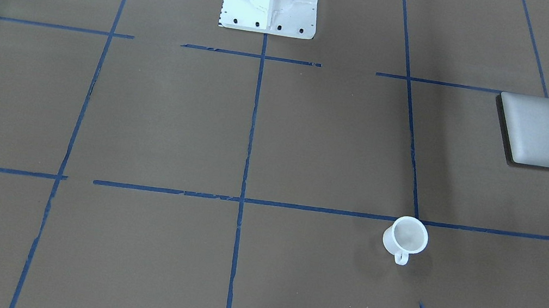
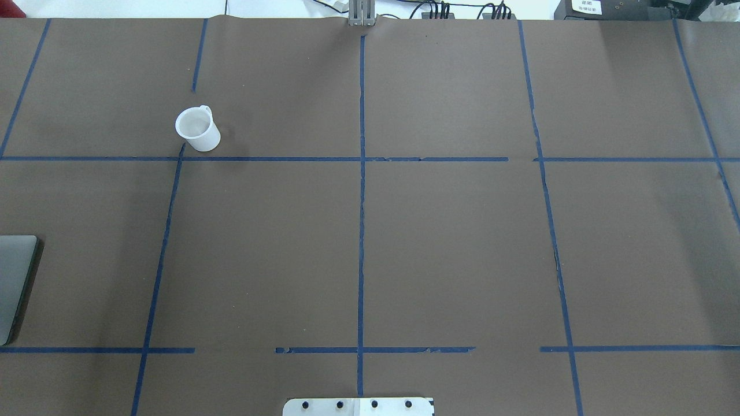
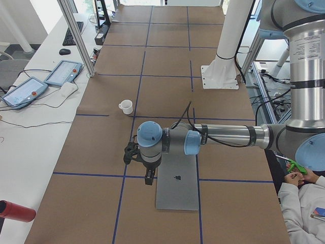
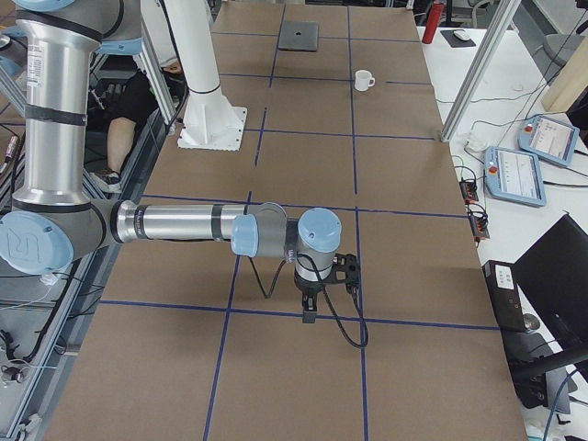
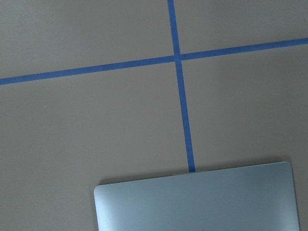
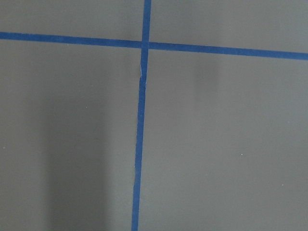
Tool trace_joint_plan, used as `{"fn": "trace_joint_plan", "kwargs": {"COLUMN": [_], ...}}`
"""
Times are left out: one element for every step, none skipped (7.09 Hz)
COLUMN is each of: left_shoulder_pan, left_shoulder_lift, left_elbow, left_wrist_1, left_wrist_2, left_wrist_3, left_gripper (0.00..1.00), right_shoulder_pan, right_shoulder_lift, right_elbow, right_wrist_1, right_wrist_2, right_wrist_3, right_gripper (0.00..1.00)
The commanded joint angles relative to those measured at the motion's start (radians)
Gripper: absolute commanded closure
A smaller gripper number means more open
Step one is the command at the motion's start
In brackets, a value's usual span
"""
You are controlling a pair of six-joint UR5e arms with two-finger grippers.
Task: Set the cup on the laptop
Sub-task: 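Move the left gripper out over the white mug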
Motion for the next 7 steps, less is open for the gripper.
{"fn": "trace_joint_plan", "kwargs": {"left_shoulder_pan": [0.0,0.0,0.001,0.005,0.011,0.032,0.066], "left_shoulder_lift": [-0.002,0.001,-0.002,-0.016,-0.034,-0.039,-0.09], "left_elbow": [-0.014,0.0,0.026,0.029,0.031,0.025,0.029], "left_wrist_1": [0.002,0.002,0.002,-0.015,-0.099,-0.173,-0.199], "left_wrist_2": [-0.001,0.001,0.001,-0.005,-0.005,-0.007,-0.002], "left_wrist_3": [-0.001,0.003,0.005,0.005,0.002,-0.001,-0.007], "left_gripper": [0.0,0.0,0.0,0.0,0.0,0.0,0.0], "right_shoulder_pan": [0.0,0.0,0.0,0.0,0.0,0.0,0.0], "right_shoulder_lift": [0.0,0.0,0.0,0.0,0.0,0.0,0.0], "right_elbow": [0.0,0.0,0.0,0.0,0.0,0.0,0.0], "right_wrist_1": [0.0,0.0,0.0,0.0,0.0,0.0,0.0], "right_wrist_2": [0.0,-0.001,-0.001,0.0,0.0,0.0,0.0], "right_wrist_3": [0.001,0.001,0.001,0.001,0.001,0.001,0.001], "right_gripper": [0.0,0.0,0.0,0.0,0.0,0.0,0.0]}}
